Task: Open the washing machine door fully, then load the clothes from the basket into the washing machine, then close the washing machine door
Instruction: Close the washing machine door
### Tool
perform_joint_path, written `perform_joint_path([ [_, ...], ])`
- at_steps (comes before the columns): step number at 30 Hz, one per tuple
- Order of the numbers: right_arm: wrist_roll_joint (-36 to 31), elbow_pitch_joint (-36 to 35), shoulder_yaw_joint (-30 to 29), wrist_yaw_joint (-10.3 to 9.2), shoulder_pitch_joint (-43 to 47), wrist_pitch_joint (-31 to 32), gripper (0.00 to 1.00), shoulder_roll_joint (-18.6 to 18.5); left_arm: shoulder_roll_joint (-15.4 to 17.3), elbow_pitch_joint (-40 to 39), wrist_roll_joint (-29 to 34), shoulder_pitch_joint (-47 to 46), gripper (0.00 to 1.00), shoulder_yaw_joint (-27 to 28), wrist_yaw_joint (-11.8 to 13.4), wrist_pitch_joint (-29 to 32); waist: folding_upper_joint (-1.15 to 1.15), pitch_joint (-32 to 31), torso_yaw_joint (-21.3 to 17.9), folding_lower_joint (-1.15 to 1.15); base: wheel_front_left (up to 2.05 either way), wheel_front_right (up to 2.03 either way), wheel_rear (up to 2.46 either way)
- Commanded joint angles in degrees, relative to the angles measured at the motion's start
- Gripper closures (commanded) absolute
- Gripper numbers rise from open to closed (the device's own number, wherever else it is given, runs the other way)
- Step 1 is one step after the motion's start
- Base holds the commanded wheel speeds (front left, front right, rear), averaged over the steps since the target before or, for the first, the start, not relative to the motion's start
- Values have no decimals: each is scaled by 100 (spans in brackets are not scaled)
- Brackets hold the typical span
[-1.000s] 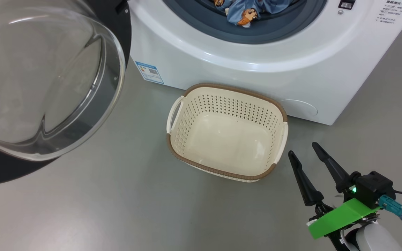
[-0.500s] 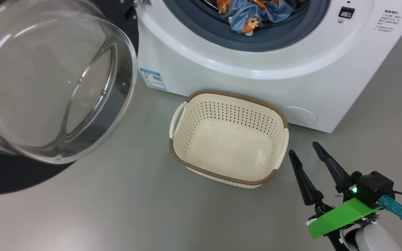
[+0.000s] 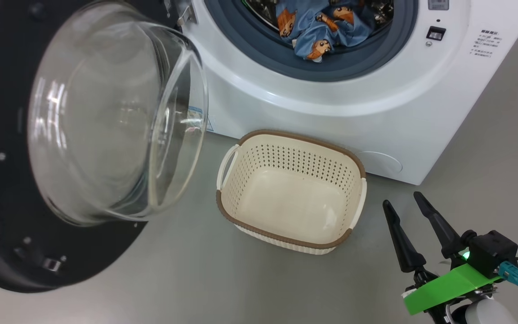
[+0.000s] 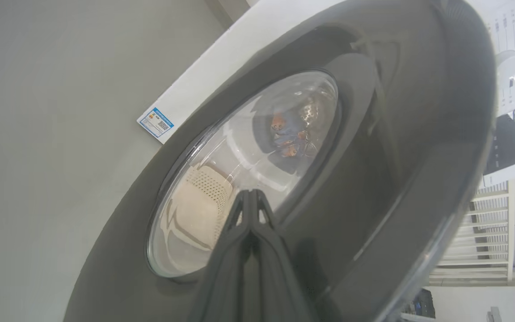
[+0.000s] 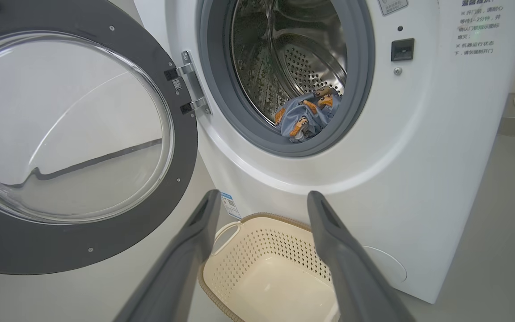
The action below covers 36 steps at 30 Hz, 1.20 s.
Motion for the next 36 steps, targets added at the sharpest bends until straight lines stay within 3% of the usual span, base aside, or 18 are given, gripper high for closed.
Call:
perform_joint_path([
  [1, -27, -166, 107, 9, 40, -27, 0, 3, 242, -318, -10, -39, 100, 170, -42, 164, 0, -50, -43, 0, 0, 0, 0],
  [11, -30, -243, -40, 9, 179, -27, 0, 85, -156, -1466, -6, 149, 100, 117, -42, 738, 0, -232, -450, 0, 0, 0, 0],
  [19, -9, -306, -142, 9, 337, -27, 0, 195, -698, -2312, 102, 267, 100, 16, -42, 816, 0, -336, -945, 0, 0, 0, 0],
  [30, -2, -391, -181, 9, 371, -27, 0, 357, -1251, -2464, 522, -1, 100, -203, -42, 336, 0, -314, -1787, 0, 0, 0, 0],
  [36, -3, -409, -164, 9, 352, -27, 0, 425, -1360, -2268, 665, -241, 100, -329, -42, 99, 0, -262, -2149, 0, 0, 0, 0],
])
